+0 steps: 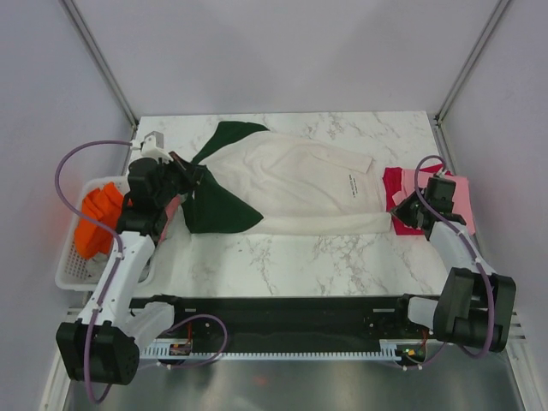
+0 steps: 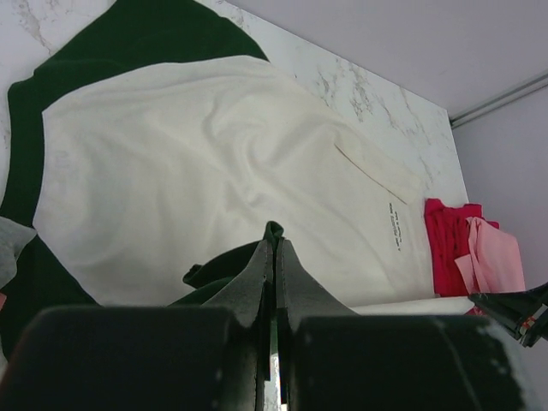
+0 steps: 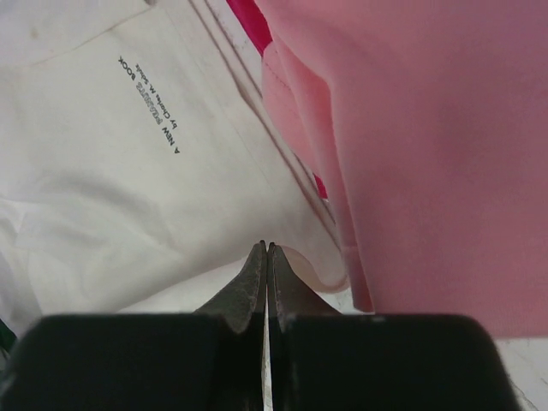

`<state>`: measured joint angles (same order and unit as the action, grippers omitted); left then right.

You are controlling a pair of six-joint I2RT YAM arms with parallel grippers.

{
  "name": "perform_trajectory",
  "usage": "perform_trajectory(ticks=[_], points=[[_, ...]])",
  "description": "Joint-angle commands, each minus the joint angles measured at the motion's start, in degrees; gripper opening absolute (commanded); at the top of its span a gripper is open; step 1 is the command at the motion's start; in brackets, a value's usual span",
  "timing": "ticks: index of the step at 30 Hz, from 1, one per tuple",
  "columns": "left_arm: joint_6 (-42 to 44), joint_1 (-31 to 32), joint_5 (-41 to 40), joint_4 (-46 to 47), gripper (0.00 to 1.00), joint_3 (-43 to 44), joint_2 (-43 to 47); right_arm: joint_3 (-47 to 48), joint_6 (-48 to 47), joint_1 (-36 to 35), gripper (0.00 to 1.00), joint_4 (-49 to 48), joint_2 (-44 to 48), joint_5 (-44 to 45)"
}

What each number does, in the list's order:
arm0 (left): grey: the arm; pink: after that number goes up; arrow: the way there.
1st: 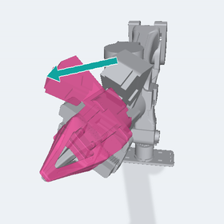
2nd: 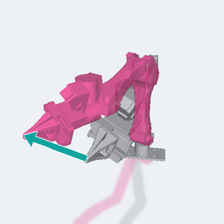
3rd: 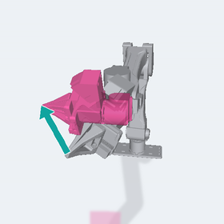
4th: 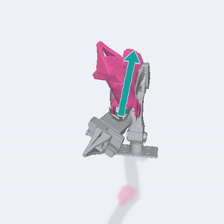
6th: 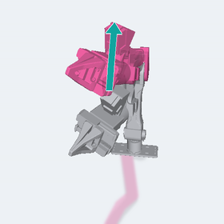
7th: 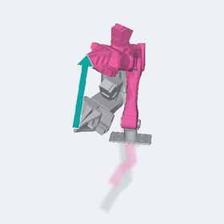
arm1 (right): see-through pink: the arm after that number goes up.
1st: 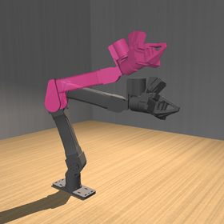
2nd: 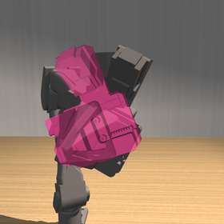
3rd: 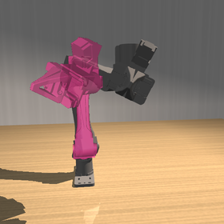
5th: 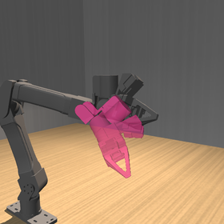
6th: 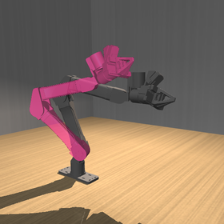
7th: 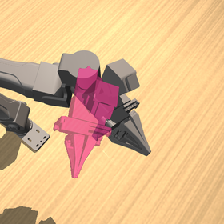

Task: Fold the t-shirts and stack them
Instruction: Fold the tshirt

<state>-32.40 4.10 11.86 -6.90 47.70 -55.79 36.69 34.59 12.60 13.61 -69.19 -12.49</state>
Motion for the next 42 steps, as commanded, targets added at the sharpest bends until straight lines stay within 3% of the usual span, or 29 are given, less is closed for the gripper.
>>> perform_trajectory(ticks=[1, 23, 36, 37, 38, 40, 41, 42], points=[[-1.43, -0.14, -1.49, 5.31, 0.02, 3.62, -3.0, 4.35, 1.36, -1.17, 0.0, -3.76, -2.0, 2.47], [-0.82, -0.14, -1.05, 16.9, 0.02, 17.94, -25.94, 16.49, 5.31, -3.9, 0.0, -7.72, -19.23, 5.98], [-0.56, -0.14, 3.61, 19.55, 0.02, 30.78, -46.77, 17.8, 7.07, -4.87, 0.0, -9.82, -23.01, 8.54], [-0.47, -0.14, 3.87, 19.47, 0.03, 32.35, -49.3, 17.89, 7.07, -5.04, 0.06, -10.0, -23.27, 8.62], [-0.56, -0.14, 3.88, 19.2, 0.05, 33.24, -50.37, 17.98, 7.07, -5.04, 0.11, -9.92, -23.53, 8.62], [-0.82, -0.14, 3.87, 17.37, 0.22, 35.86, -52.39, 18.07, 6.81, -5.3, 0.23, -9.91, -23.01, 9.32], [-1.08, -0.14, 3.88, 16.57, 0.37, 36.75, -53.8, 17.81, 6.63, -5.31, 0.27, -9.91, -22.57, 9.59], [-1.26, -0.14, 3.79, 15.95, 0.43, 37.28, -53.98, 17.63, 6.55, -5.48, 0.29, -9.91, -22.05, 10.03]])
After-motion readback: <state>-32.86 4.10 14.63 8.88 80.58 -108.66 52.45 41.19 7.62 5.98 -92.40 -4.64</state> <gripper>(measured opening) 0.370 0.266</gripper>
